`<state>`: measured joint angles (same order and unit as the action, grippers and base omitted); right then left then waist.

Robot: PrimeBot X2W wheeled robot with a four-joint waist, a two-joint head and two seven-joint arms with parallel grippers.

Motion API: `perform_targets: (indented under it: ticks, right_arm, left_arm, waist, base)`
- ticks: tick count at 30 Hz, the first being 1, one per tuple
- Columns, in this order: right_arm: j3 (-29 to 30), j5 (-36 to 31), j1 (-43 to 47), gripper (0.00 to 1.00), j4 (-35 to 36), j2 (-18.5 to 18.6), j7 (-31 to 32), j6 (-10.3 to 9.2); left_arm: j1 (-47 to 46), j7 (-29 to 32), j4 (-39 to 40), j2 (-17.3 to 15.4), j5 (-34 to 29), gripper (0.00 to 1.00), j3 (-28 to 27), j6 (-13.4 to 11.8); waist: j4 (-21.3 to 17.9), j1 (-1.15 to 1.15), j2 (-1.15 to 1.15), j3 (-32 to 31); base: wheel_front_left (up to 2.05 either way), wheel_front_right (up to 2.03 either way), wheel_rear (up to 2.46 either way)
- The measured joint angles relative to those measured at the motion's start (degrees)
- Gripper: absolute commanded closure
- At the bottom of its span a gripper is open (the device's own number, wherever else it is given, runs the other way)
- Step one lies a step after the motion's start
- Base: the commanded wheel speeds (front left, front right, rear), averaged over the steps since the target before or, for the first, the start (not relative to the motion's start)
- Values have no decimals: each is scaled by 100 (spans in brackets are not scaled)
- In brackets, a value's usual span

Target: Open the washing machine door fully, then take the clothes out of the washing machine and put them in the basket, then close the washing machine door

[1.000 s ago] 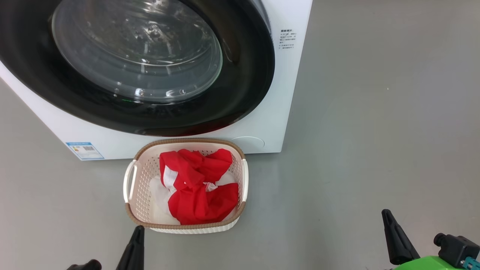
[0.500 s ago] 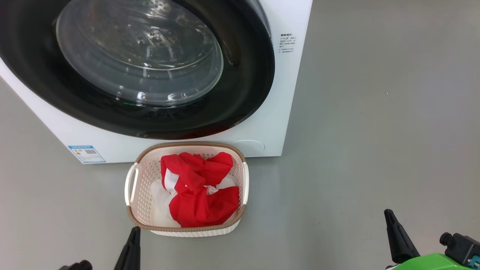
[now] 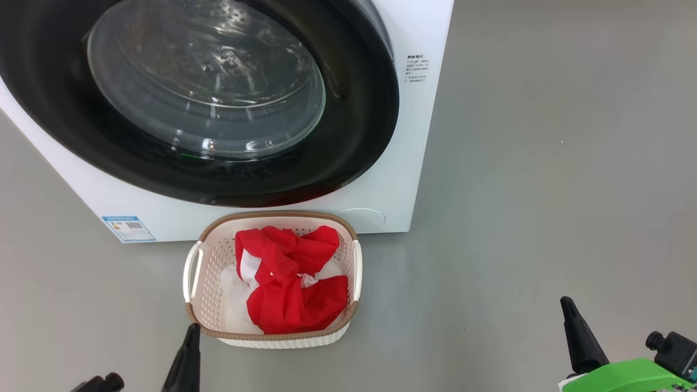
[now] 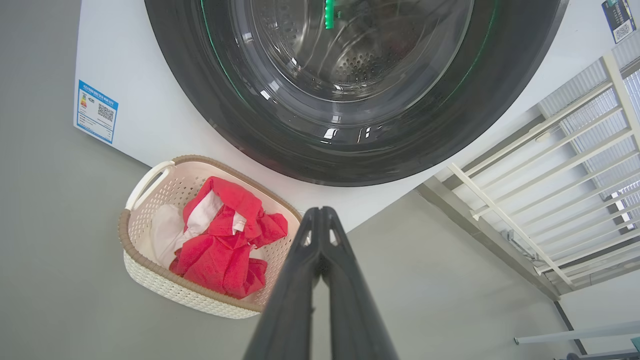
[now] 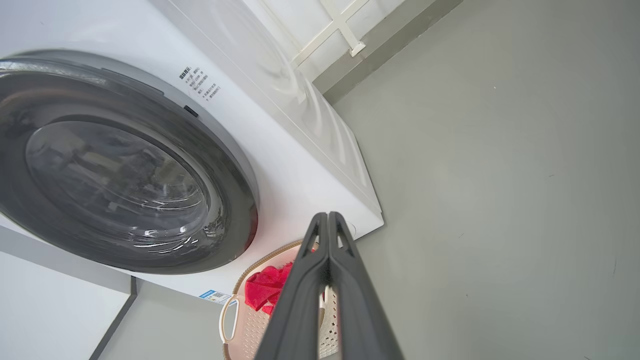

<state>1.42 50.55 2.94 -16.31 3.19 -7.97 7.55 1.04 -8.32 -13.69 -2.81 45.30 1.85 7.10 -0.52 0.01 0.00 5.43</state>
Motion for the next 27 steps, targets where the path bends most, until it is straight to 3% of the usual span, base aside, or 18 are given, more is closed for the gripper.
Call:
perform_targets:
  ticks: [27]
  right_arm:
    - [154, 1454, -221, 100, 23, 8, 407, 0]
  left_arm:
    - [-143, 425, -36, -27, 1686, 100, -96, 0]
  waist:
    - [18, 0, 0, -179]
  base:
    - [0, 0, 0]
